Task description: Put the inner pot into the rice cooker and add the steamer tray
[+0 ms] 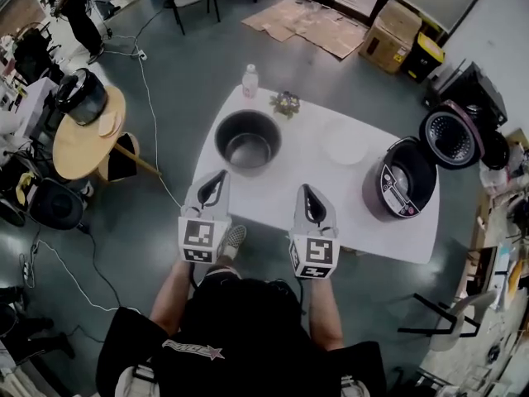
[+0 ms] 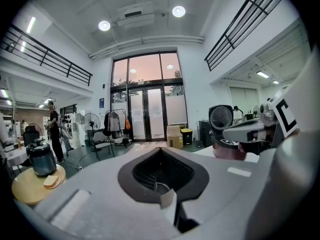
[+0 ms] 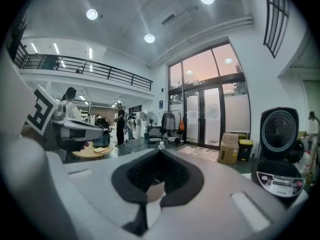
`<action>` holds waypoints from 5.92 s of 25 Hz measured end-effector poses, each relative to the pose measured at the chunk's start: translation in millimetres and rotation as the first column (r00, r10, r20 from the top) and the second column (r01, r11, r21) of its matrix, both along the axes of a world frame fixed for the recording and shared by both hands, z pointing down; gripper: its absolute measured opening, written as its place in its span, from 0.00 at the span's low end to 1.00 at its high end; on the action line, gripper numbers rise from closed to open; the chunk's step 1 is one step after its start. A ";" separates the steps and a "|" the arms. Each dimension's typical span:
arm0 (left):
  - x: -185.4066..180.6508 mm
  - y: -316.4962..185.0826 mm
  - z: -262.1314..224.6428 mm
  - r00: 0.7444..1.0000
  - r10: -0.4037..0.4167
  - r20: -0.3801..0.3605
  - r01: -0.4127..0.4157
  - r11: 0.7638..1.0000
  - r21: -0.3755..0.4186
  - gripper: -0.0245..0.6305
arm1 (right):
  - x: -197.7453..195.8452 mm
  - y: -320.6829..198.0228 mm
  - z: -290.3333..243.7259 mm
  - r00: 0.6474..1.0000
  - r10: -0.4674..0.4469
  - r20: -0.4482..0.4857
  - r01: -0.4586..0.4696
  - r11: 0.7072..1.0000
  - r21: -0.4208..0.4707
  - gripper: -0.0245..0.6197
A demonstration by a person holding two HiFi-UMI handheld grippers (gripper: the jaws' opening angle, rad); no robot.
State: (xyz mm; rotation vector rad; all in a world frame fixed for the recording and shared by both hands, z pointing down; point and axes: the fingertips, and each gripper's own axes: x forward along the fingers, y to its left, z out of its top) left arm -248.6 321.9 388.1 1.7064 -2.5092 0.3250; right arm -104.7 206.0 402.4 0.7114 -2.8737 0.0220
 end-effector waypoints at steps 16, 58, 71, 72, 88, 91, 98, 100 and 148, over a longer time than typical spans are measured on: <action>-102.3 -60.3 58.6 0.980 0.043 -0.194 -0.060 0.995 -0.081 0.33 | -104.5 -50.5 51.2 0.997 0.048 -0.058 -0.056 0.987 -0.151 0.27; -191.9 -114.4 252.3 0.924 0.032 -0.380 -0.204 0.883 -0.422 0.32 | -150.0 -99.3 232.7 0.909 0.196 -0.367 -0.357 0.821 -0.446 0.21; -191.9 -112.0 250.2 0.919 0.005 -0.395 -0.184 0.890 -0.417 0.22 | -146.8 -100.4 233.4 0.901 0.228 -0.370 -0.387 0.807 -0.445 0.15; -191.7 -111.5 248.6 0.921 0.006 -0.389 -0.183 0.889 -0.421 0.22 | -146.5 -100.5 233.1 0.901 0.230 -0.369 -0.389 0.805 -0.447 0.15; -170.5 -145.3 172.6 0.933 0.128 -0.337 -0.248 0.906 -0.342 0.22 | -117.5 -121.6 154.3 0.894 0.359 -0.268 -0.441 0.811 -0.384 0.15; -157.2 -157.0 154.9 0.928 0.169 -0.332 -0.278 0.907 -0.315 0.21 | -101.0 -125.8 133.8 0.882 0.403 -0.245 -0.469 0.807 -0.360 0.15; -120.3 -193.9 109.5 0.904 0.295 -0.310 -0.376 0.894 -0.246 0.21 | -54.4 -137.6 86.7 0.840 0.508 -0.189 -0.542 0.779 -0.315 0.14; -105.7 -203.5 98.4 0.894 0.333 -0.299 -0.406 0.884 -0.230 0.21 | -38.0 -140.1 75.5 0.823 0.541 -0.174 -0.567 0.765 -0.306 0.14; 245.9 -484.6 8.0 0.791 0.578 -0.202 -0.602 0.794 -0.085 0.20 | 322.7 -364.5 -13.7 0.641 0.767 0.031 -0.740 0.629 -0.237 0.13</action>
